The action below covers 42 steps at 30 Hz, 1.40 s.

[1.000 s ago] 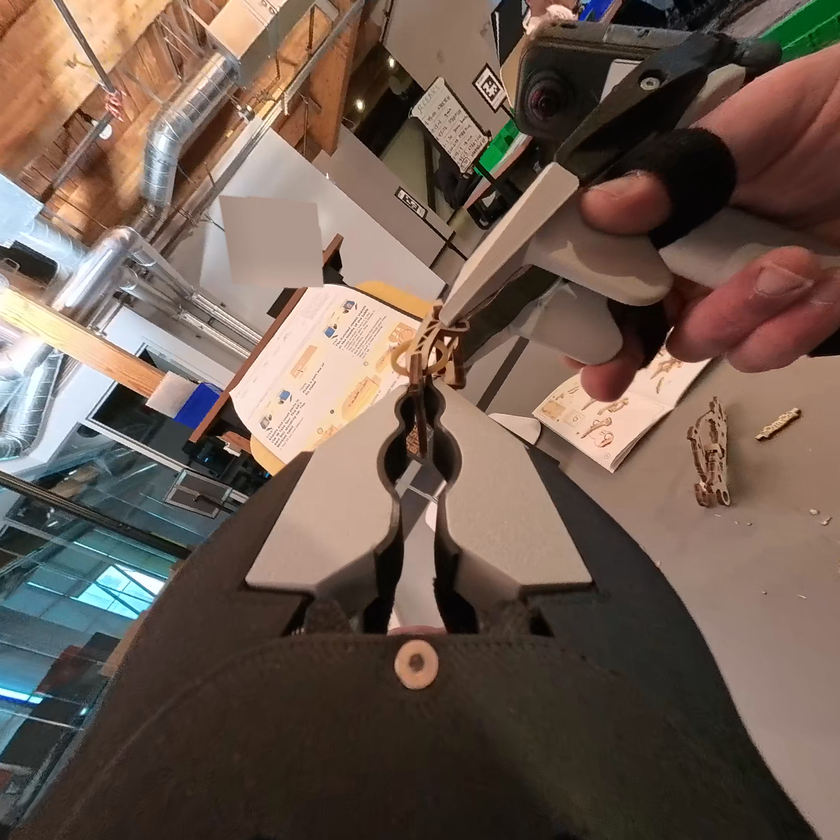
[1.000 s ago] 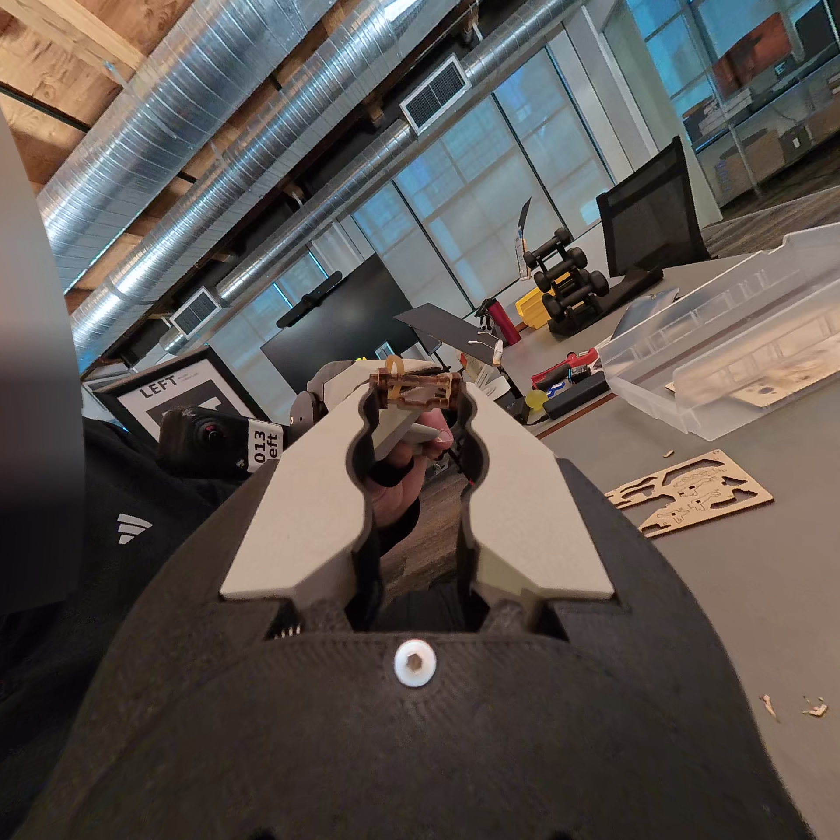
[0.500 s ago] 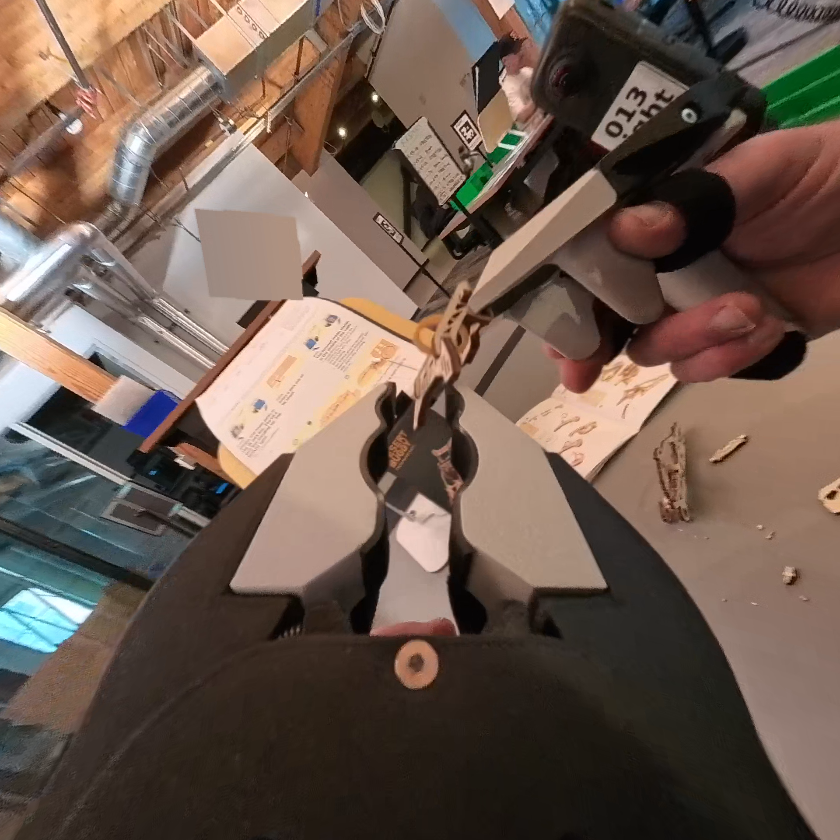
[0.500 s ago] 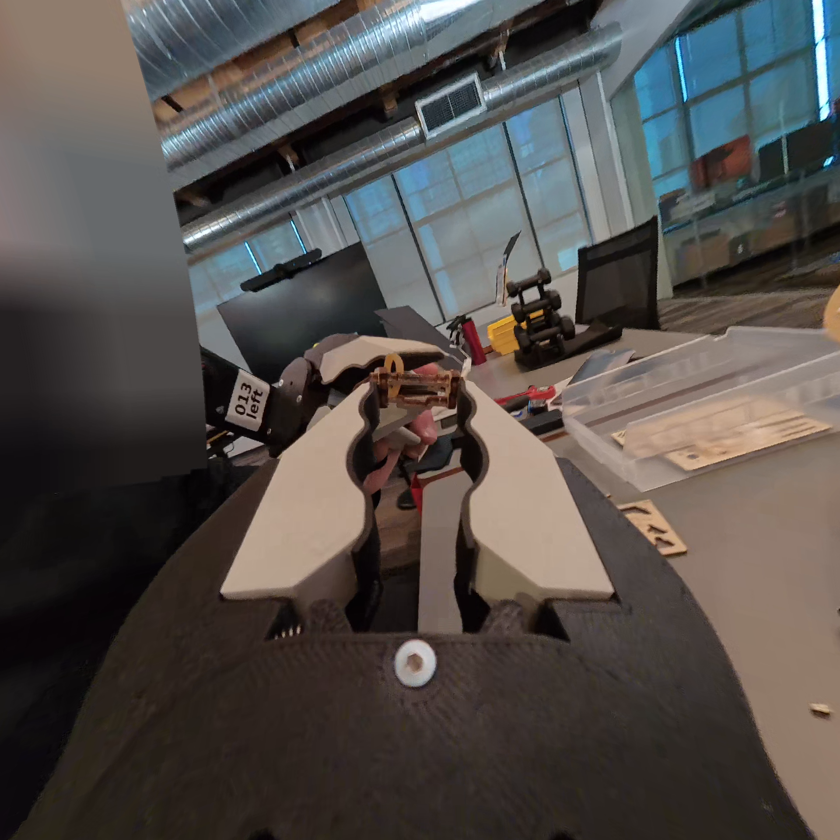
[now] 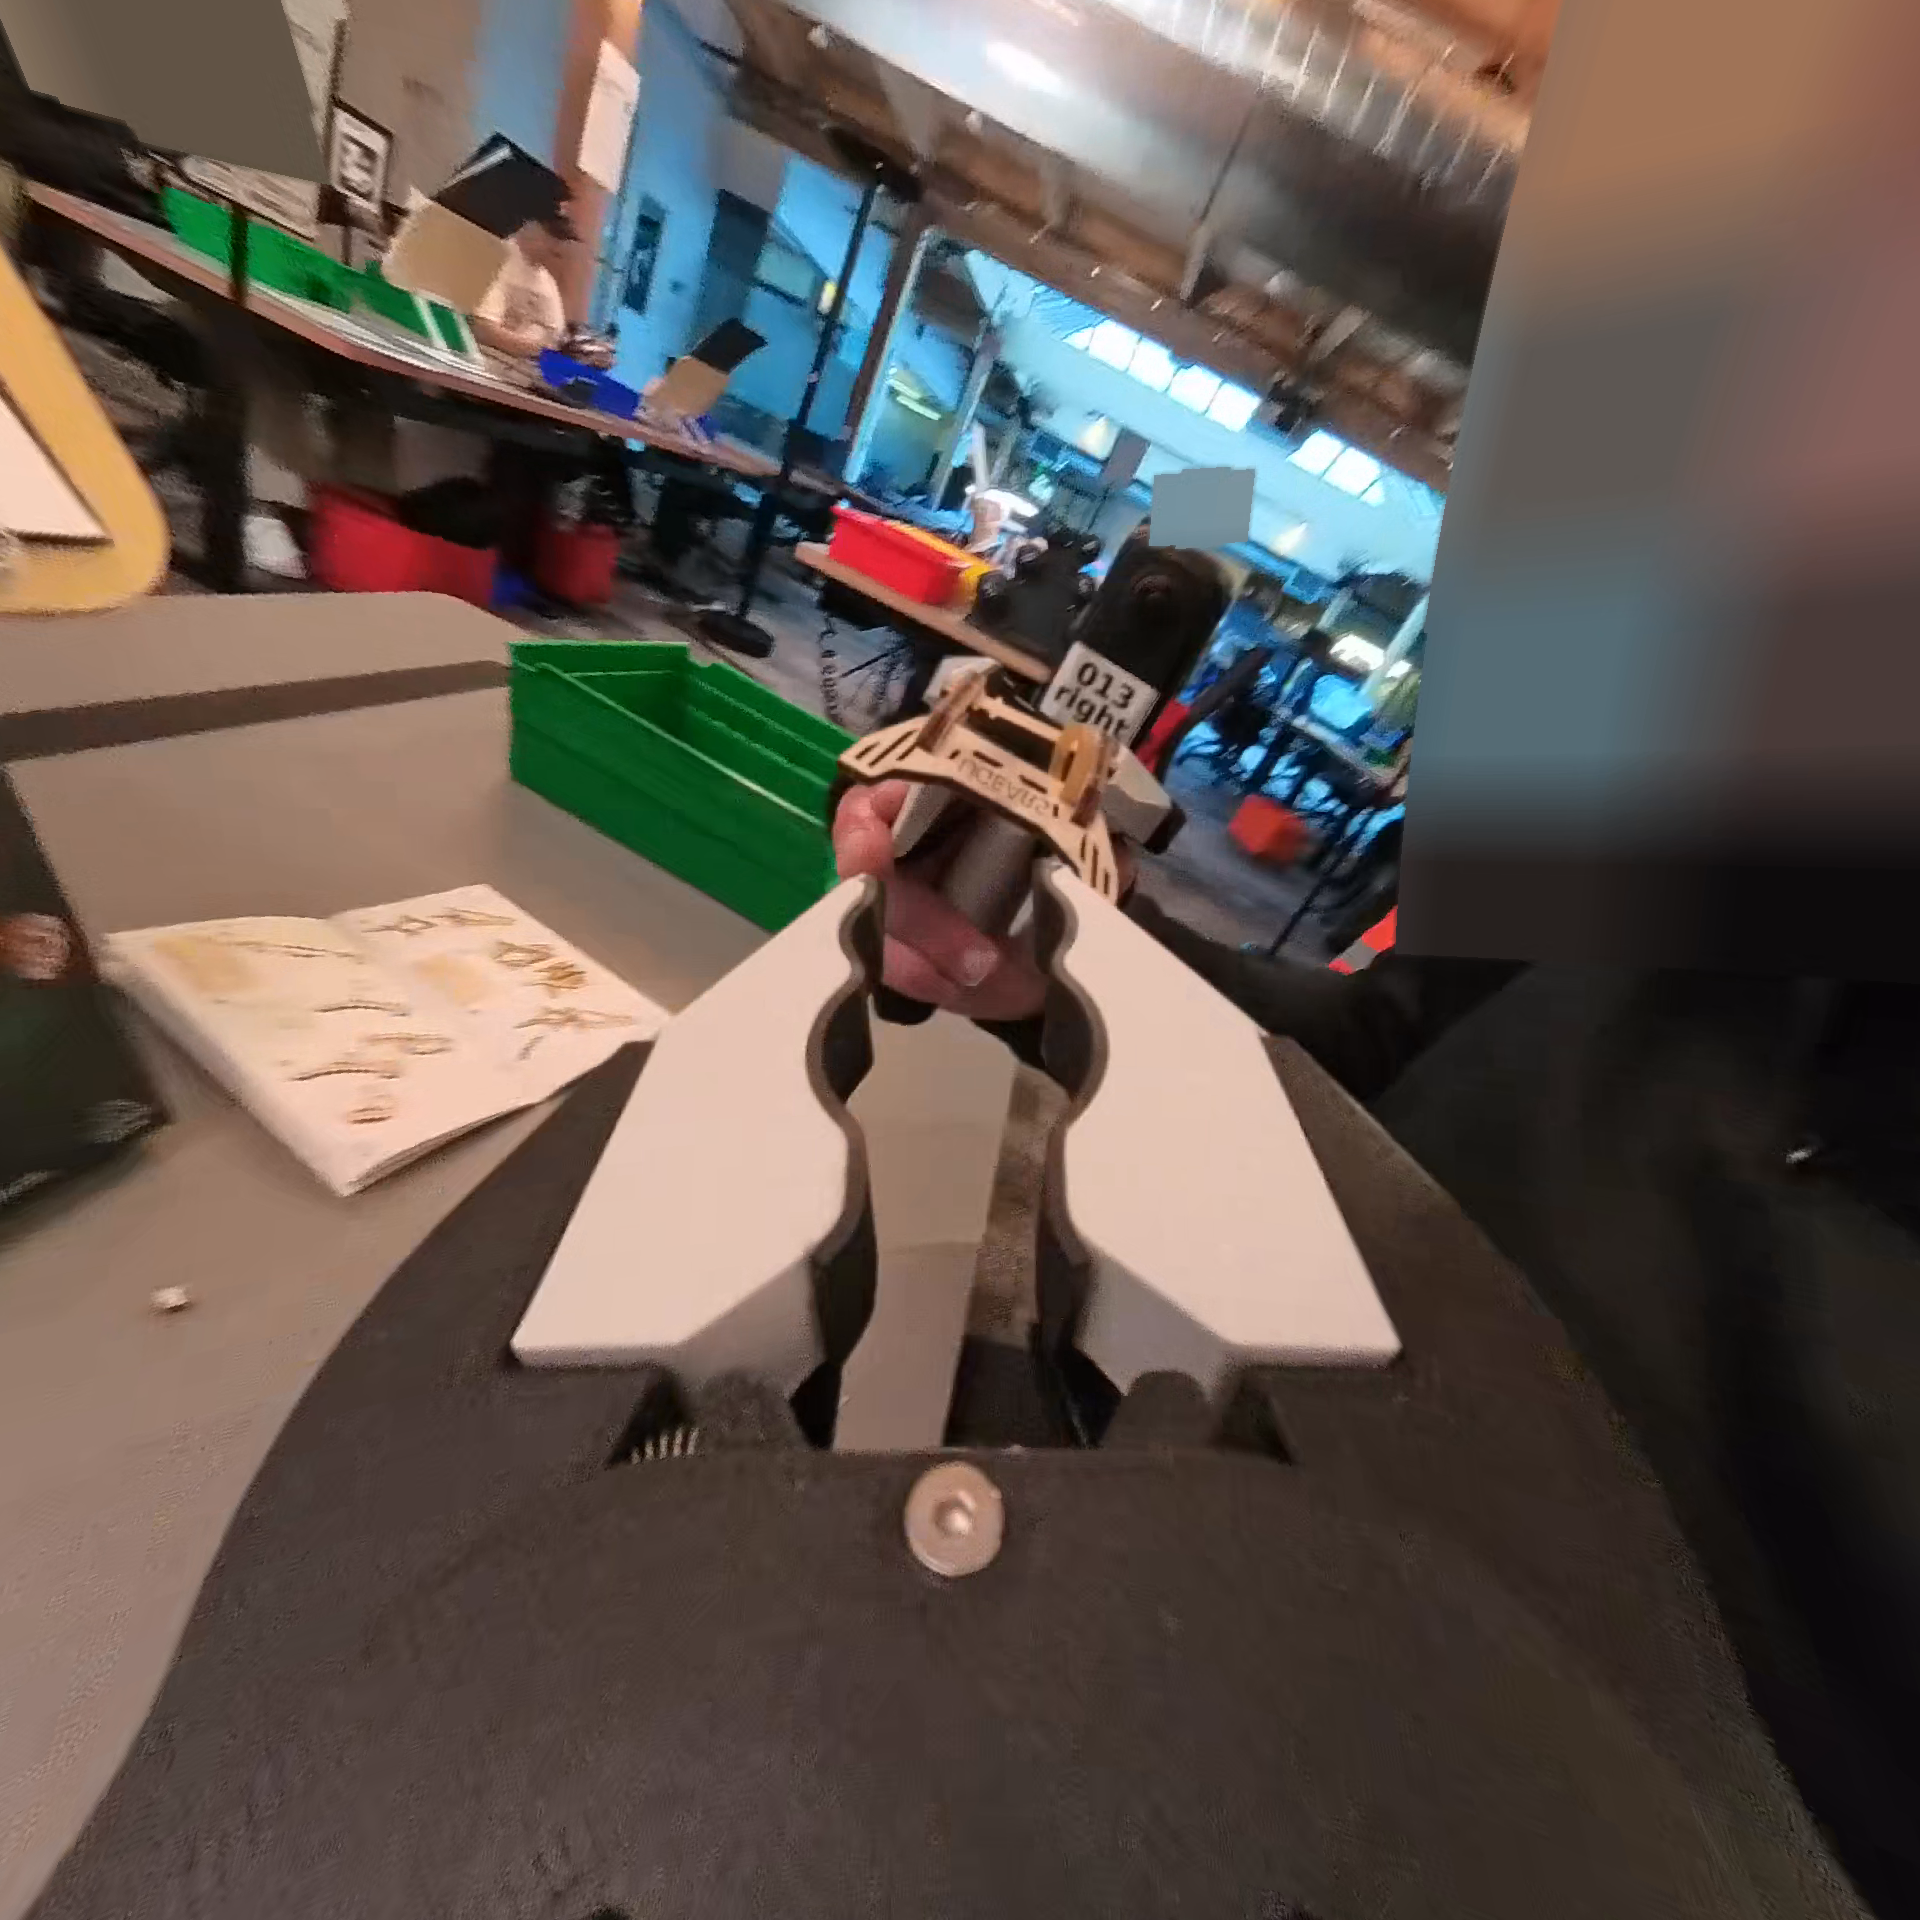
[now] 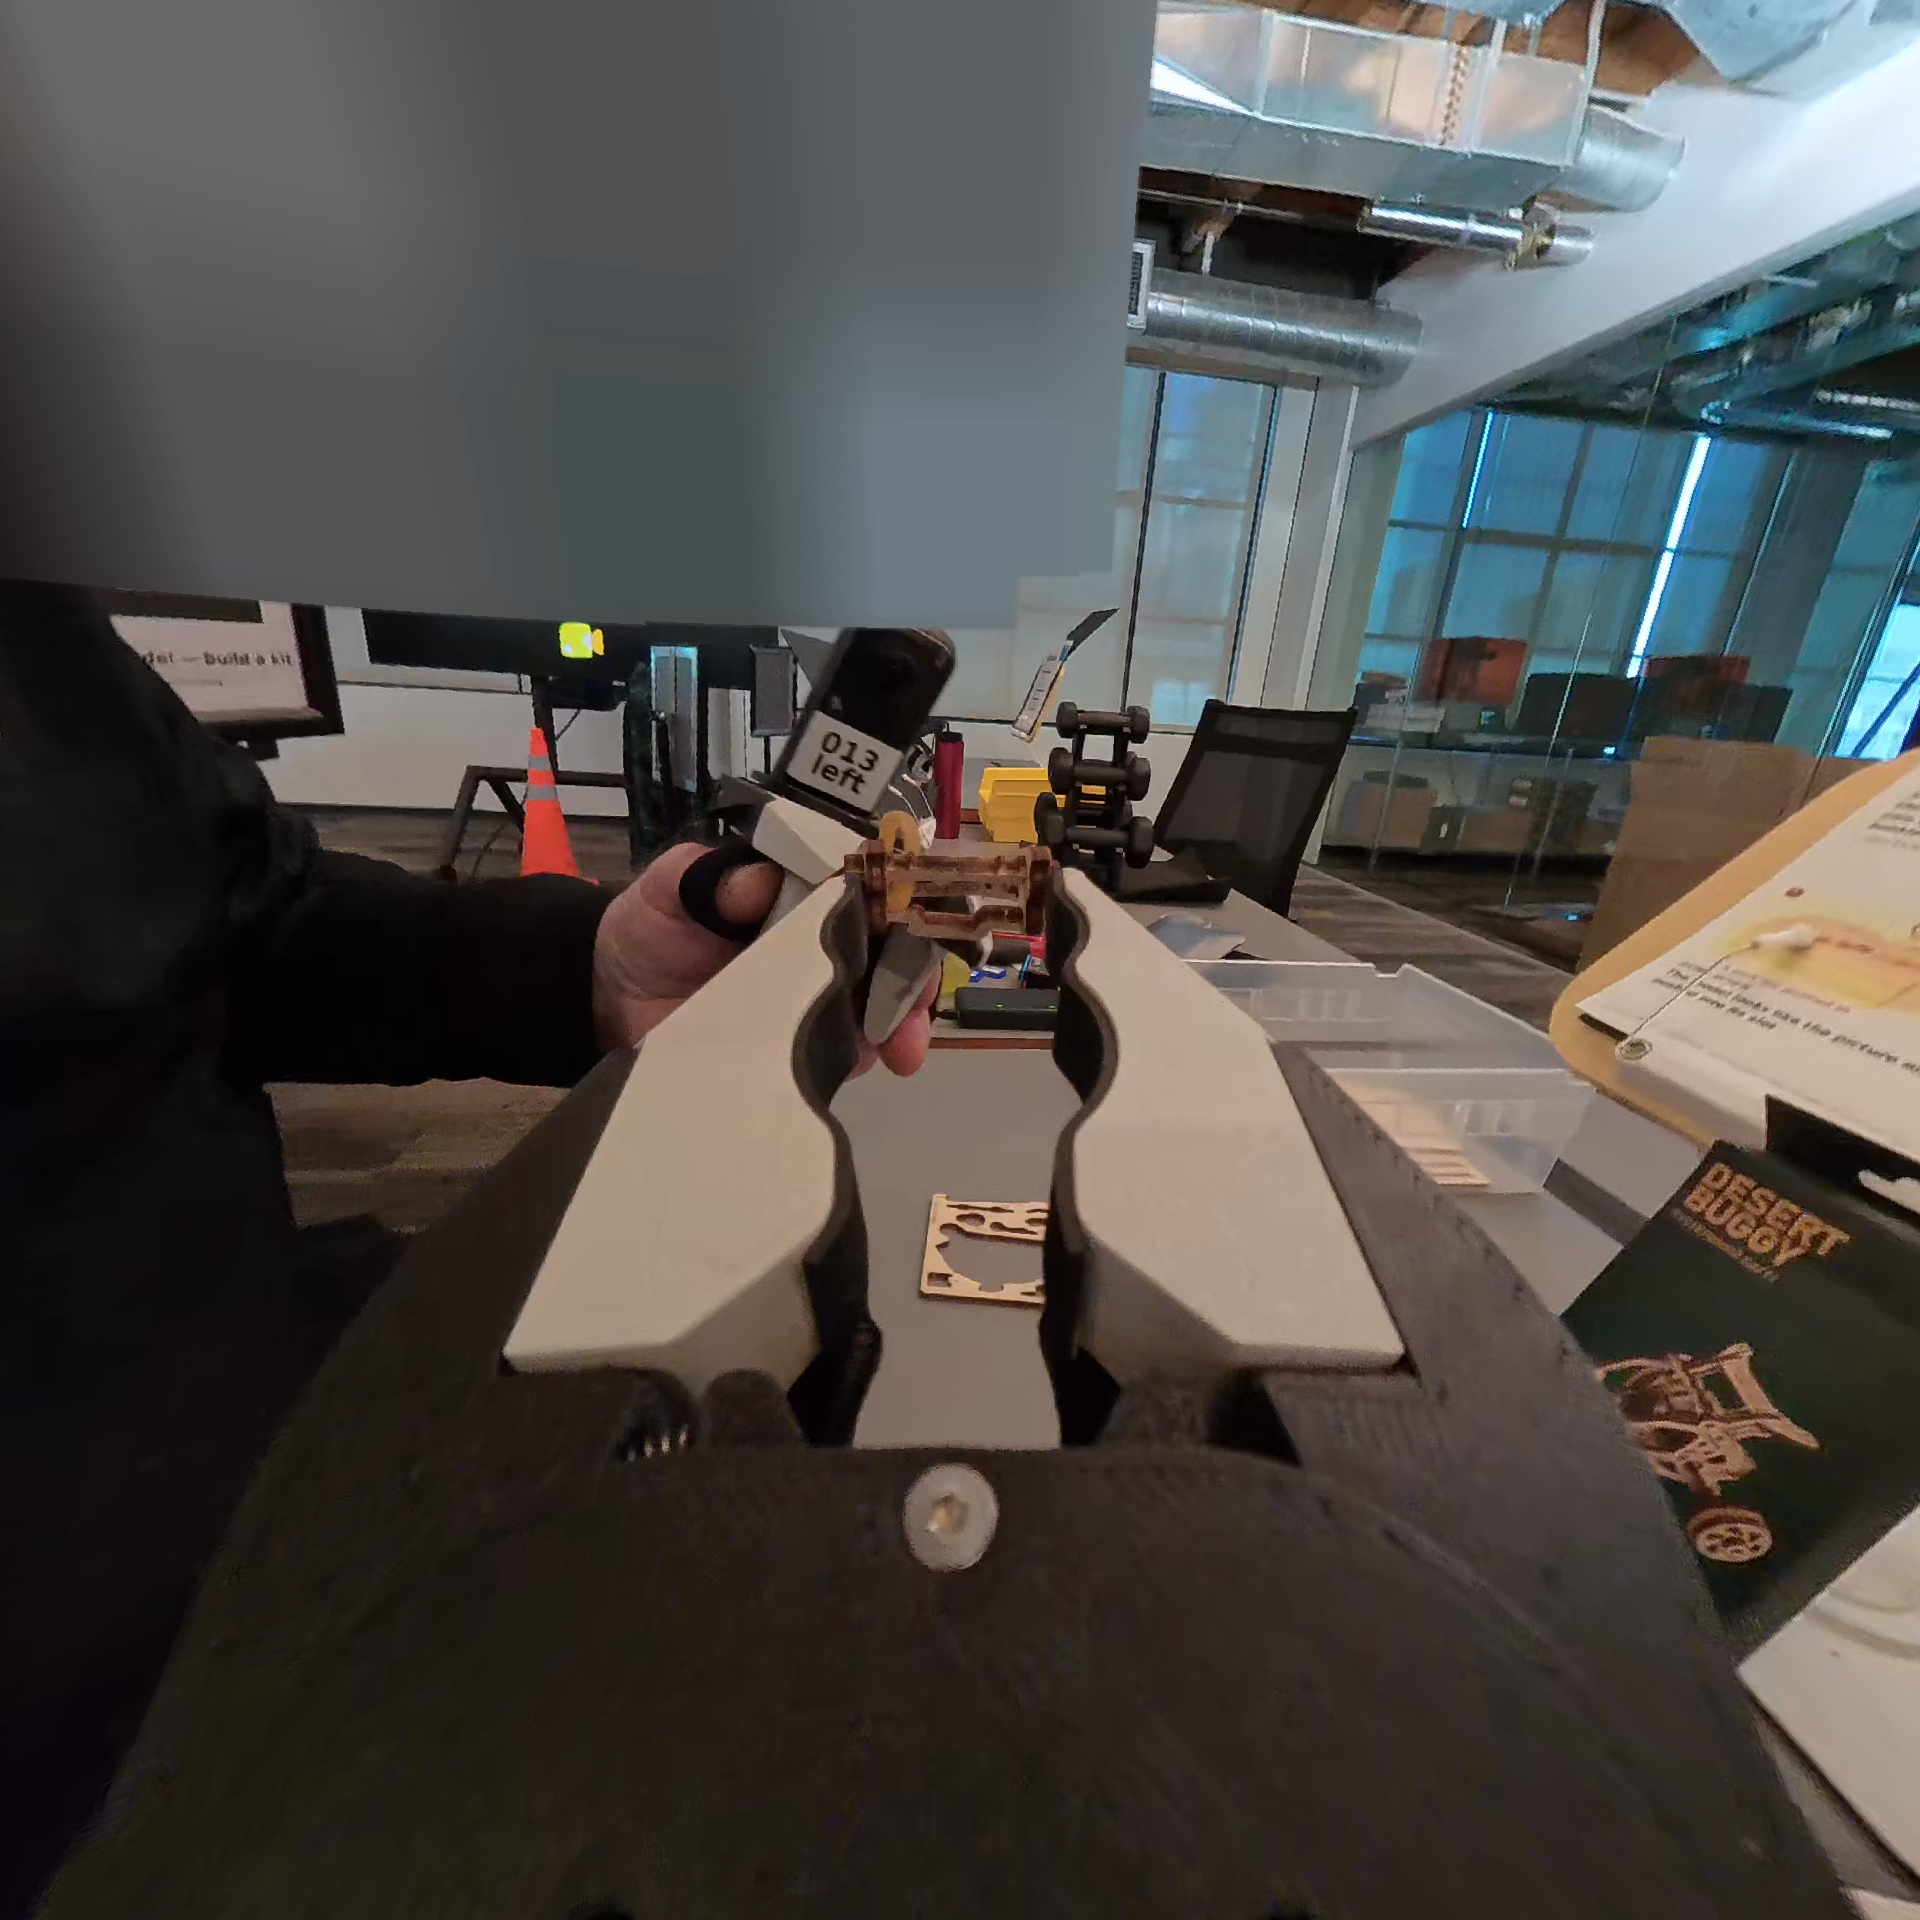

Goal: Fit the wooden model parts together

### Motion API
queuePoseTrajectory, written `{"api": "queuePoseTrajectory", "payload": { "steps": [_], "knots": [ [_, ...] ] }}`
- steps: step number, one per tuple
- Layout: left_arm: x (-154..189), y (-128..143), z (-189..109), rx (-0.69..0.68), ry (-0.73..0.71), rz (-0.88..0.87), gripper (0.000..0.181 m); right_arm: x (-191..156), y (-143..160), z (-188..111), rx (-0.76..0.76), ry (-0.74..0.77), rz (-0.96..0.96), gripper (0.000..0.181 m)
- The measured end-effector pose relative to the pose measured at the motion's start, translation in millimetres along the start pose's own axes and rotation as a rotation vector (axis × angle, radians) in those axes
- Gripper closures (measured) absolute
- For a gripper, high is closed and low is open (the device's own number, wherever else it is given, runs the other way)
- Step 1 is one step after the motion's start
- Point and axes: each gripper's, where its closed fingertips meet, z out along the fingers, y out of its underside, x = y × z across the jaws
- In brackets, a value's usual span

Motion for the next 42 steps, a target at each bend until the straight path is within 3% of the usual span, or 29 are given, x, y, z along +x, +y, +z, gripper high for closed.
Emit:
{"api": "queuePoseTrajectory", "payload": {
  "steps": [1,7,14,19,34,38,42],
  "knots": [
    [4,1,2,0.016,0.037,-0.027,0.155,-2,-1,-2,0.005,-0.005,-0.012,0.15],
    [26,3,9,0.071,0.256,-0.22,0.152,-11,0,-11,0.019,-0.051,-0.045,0.149],
    [31,11,19,0.104,0.327,-0.319,0.165,-23,8,-19,0.009,-0.105,-0.086,0.149],
    [31,15,23,0.114,0.338,-0.336,0.176,-28,16,-25,-0.021,-0.117,-0.096,0.149],
    [16,49,46,0.017,0.295,-0.412,0.176,-27,52,-56,-0.202,-0.008,-0.16,0.149],
    [9,57,50,0.015,0.262,-0.397,0.18,-25,64,-62,-0.28,0.047,-0.185,0.133],
    [-2,67,50,0.022,0.227,-0.419,0.181,-24,75,-72,-0.397,0.102,-0.206,0.13]
  ]
}}
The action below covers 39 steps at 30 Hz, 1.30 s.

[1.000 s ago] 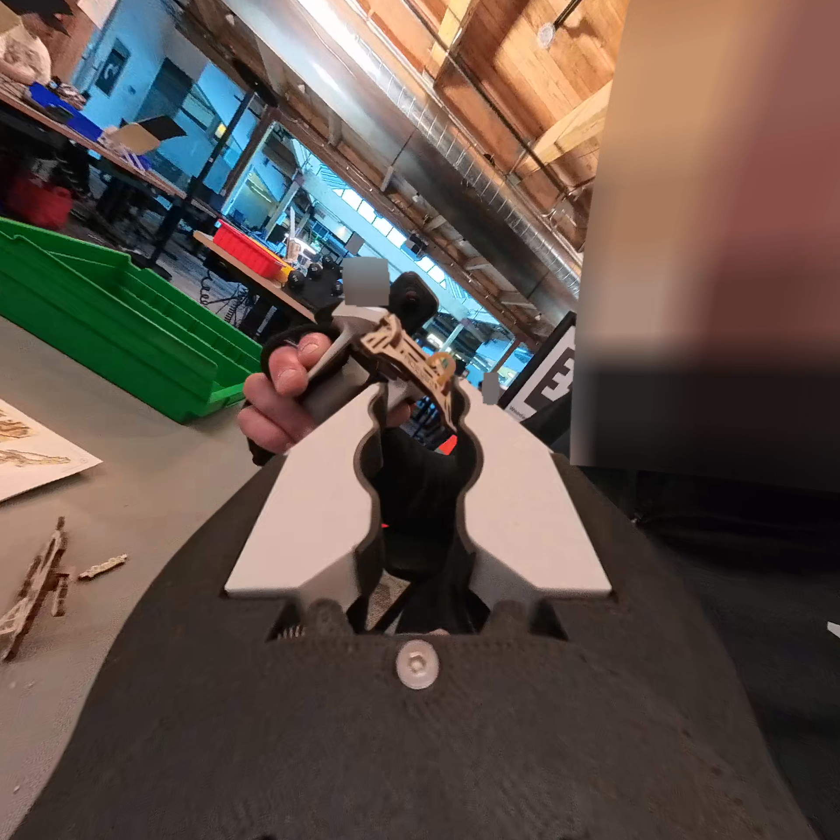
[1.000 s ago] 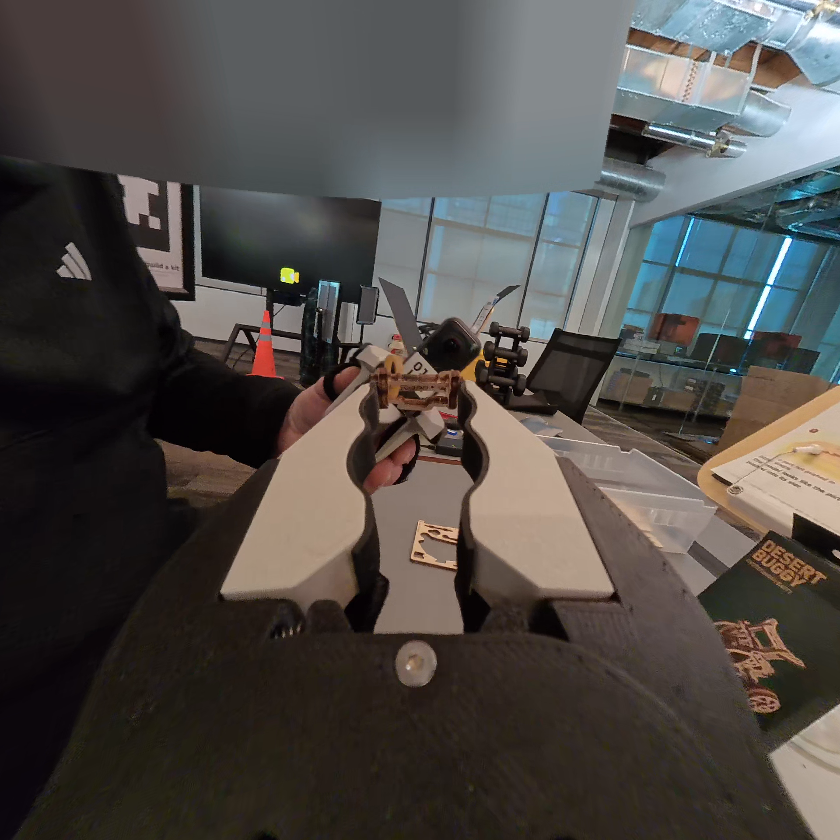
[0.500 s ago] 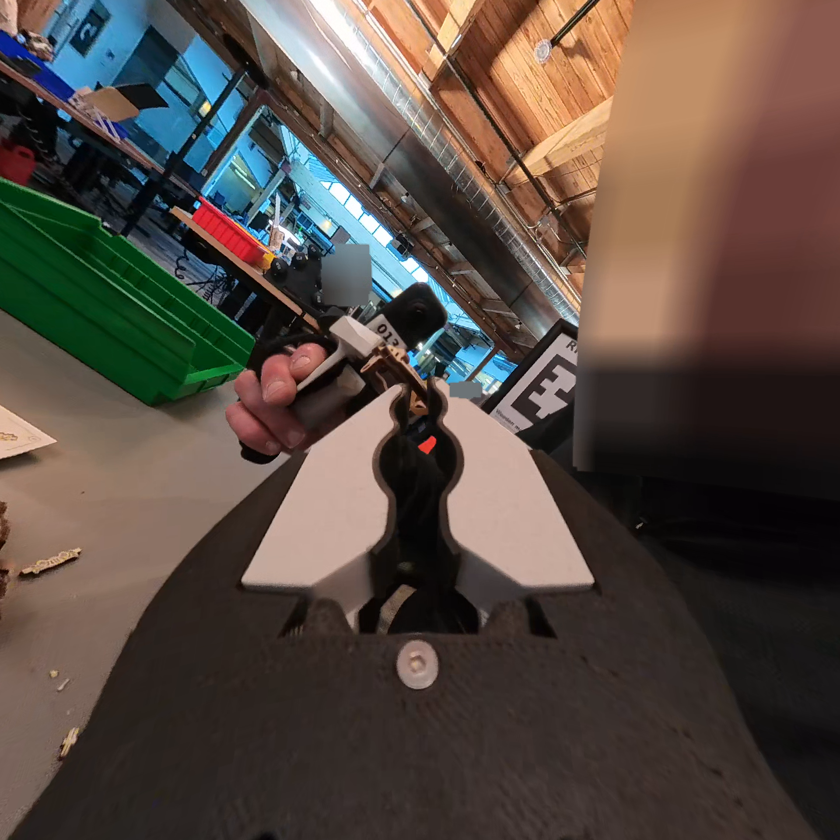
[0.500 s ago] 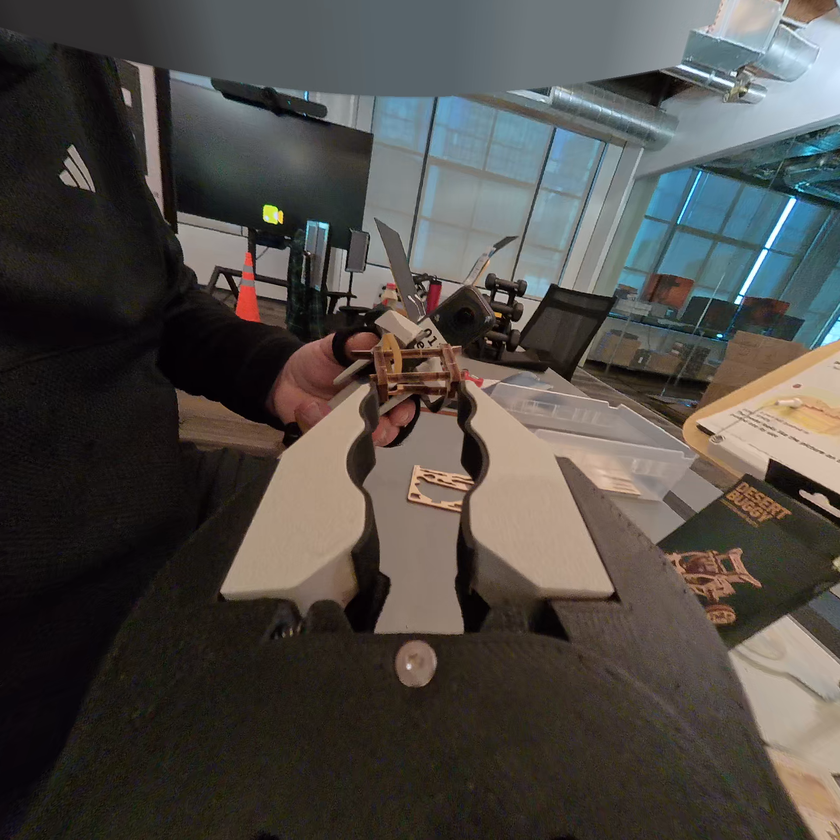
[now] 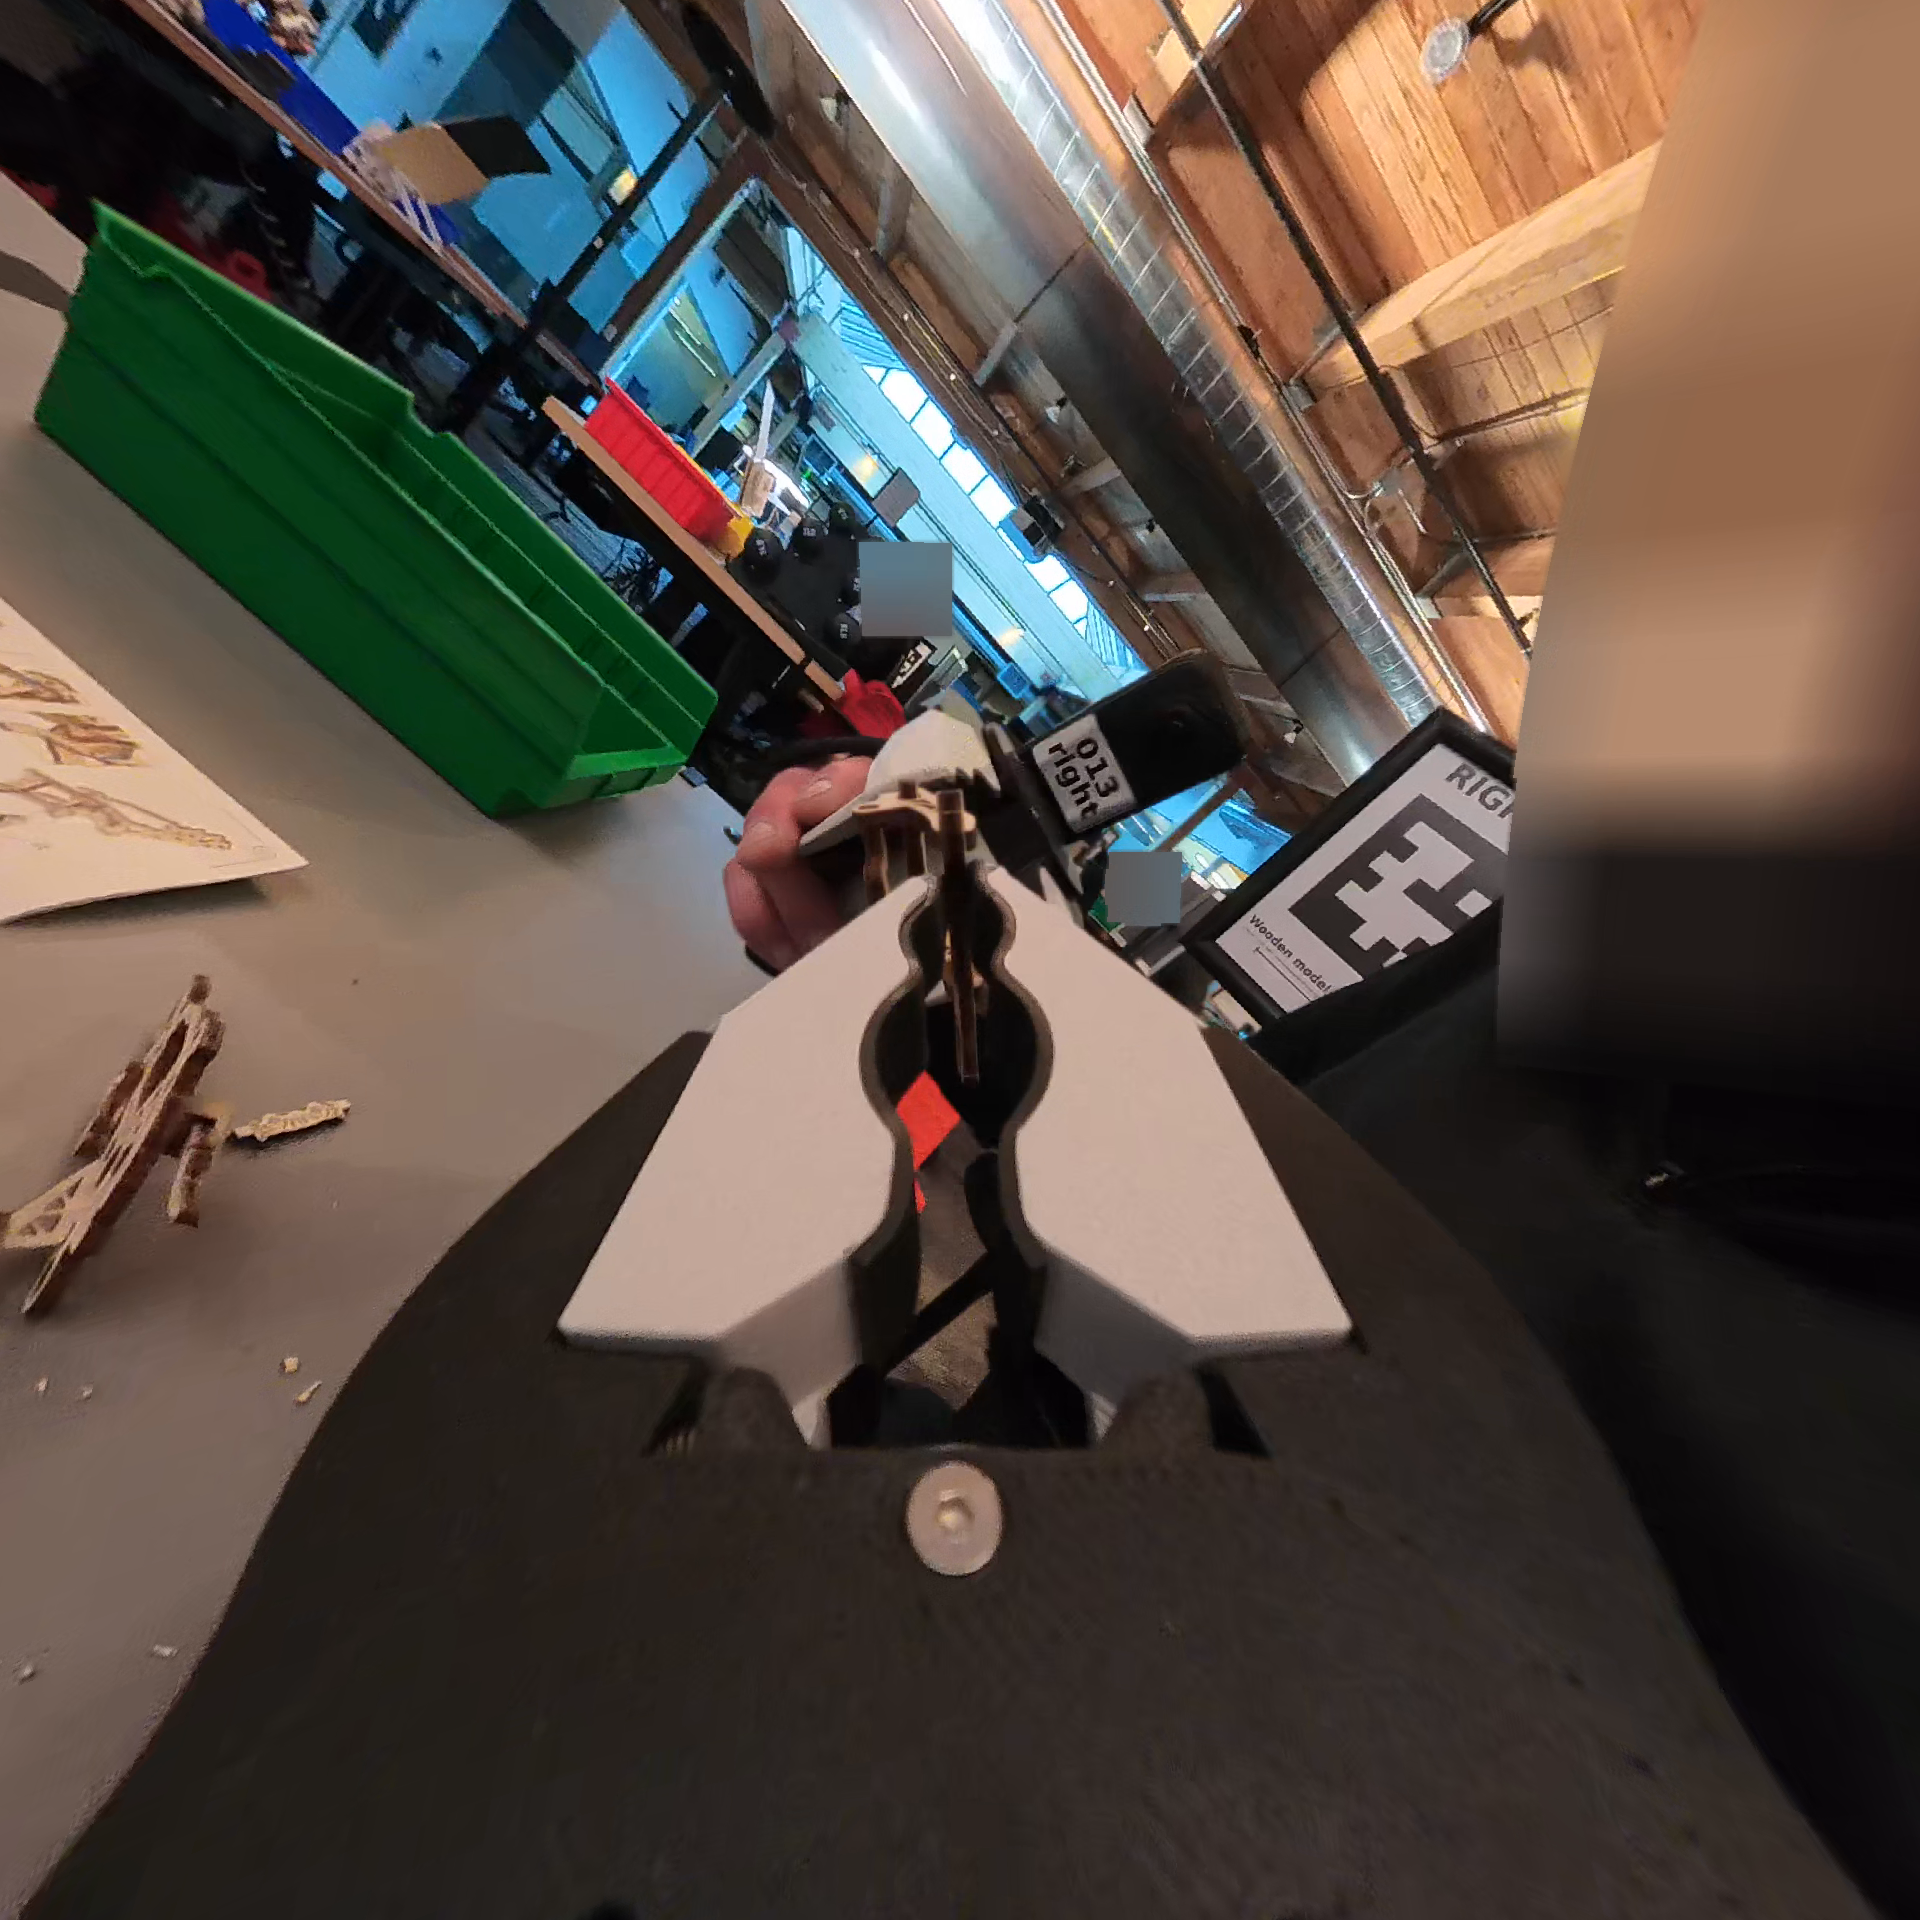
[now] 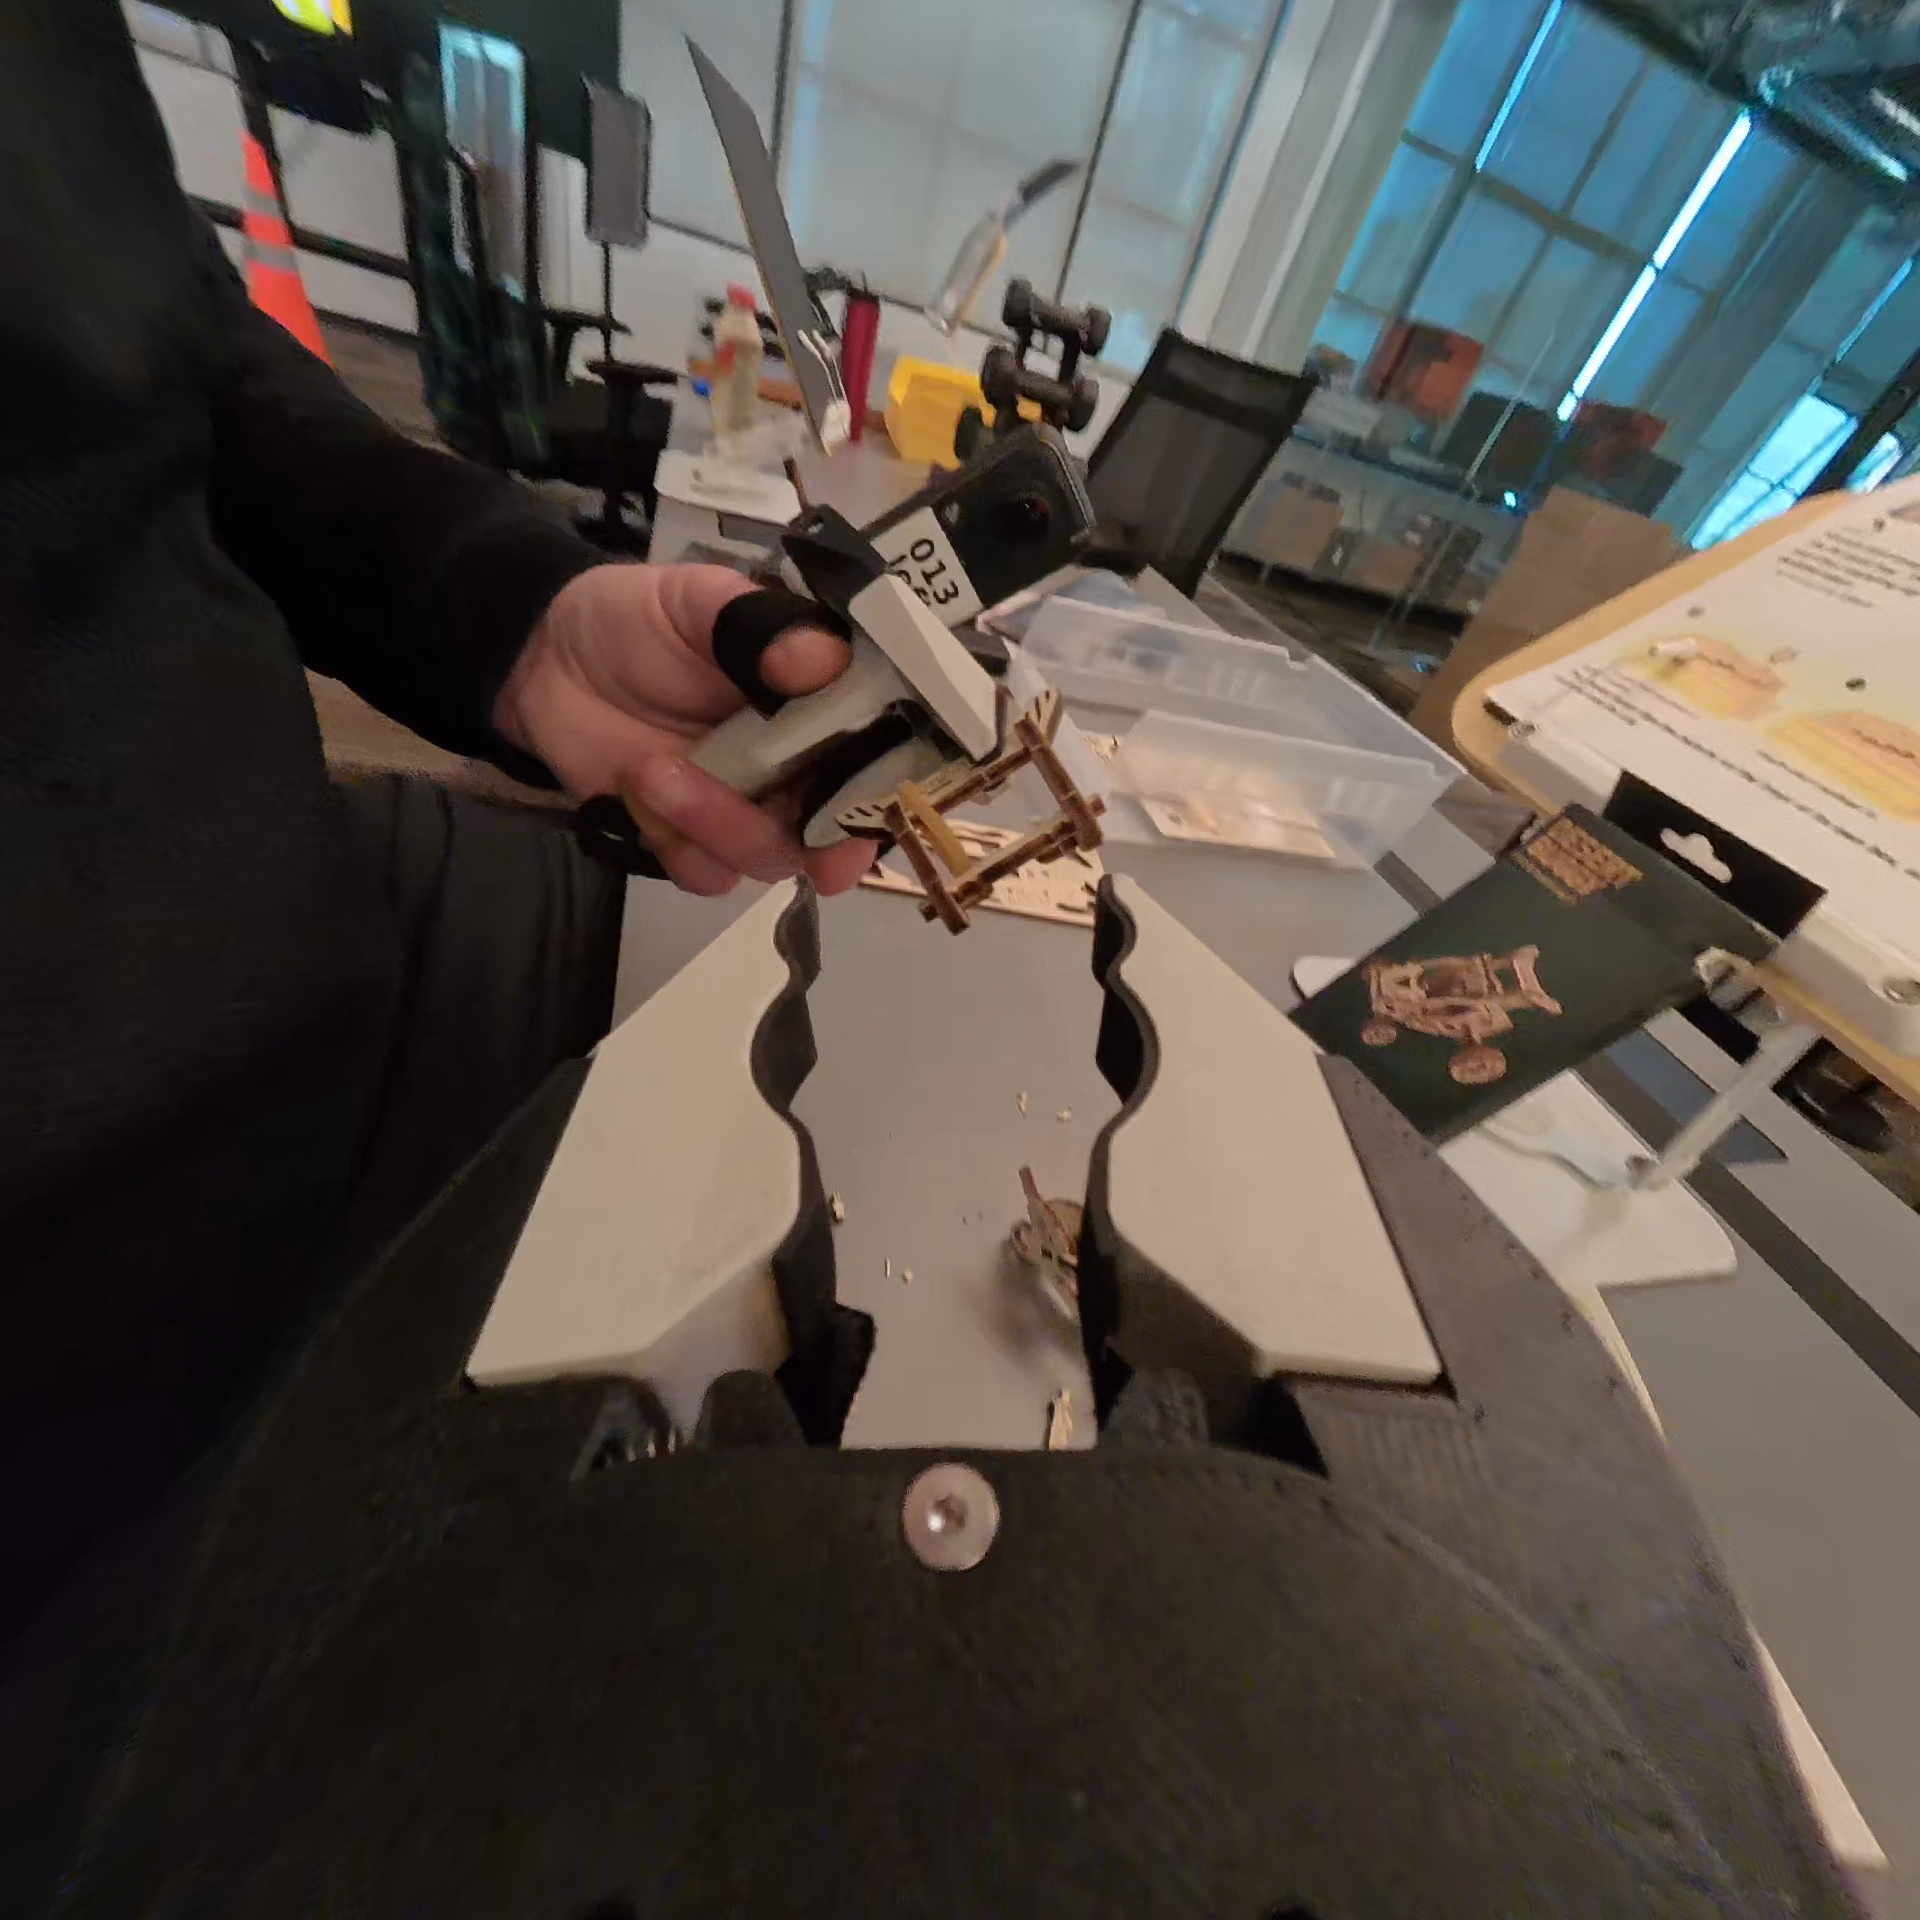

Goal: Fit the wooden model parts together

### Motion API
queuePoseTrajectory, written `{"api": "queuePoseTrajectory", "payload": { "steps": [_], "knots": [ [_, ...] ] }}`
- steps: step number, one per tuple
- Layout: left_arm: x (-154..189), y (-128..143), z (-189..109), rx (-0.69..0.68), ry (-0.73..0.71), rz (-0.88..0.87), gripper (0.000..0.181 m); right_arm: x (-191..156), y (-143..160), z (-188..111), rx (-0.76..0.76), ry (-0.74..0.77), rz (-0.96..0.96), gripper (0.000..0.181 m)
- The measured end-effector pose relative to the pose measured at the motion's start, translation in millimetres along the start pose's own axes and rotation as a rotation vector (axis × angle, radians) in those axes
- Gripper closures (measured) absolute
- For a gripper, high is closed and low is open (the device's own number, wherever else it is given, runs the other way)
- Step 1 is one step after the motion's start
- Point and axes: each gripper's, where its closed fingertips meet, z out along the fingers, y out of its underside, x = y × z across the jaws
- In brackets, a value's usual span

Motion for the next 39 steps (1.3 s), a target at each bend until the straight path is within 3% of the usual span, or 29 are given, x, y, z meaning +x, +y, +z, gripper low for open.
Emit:
{"api": "queuePoseTrajectory", "payload": {
  "steps": [6,10,12,15,21,31,39],
  "knots": [
    [-14,0,-4,0.05,-0.03,-0.025,0.181,3,22,2,-0.181,0.095,0.027,0.131],
    [-18,7,-2,0.014,-0.073,0.068,0.18,-5,21,6,-0.183,0.06,0.181,0.16],
    [-17,8,-1,-0.005,-0.086,0.099,0.18,0,20,6,-0.176,0.109,0.197,0.158],
    [-21,6,-3,0.021,-0.09,0.042,0.181,3,26,5,-0.233,0.189,0.082,0.151],
    [-28,20,0,0.038,-0.051,-0.116,0.18,-9,40,8,-0.363,0.275,-0.18,0.168],
    [-41,37,1,0.004,-0.023,-0.223,0.18,-17,57,1,-0.377,0.219,-0.135,0.172],
    [-48,39,-12,0.001,-0.04,-0.195,0.163,-16,58,-2,-0.289,0.222,-0.017,0.172]
  ]
}}
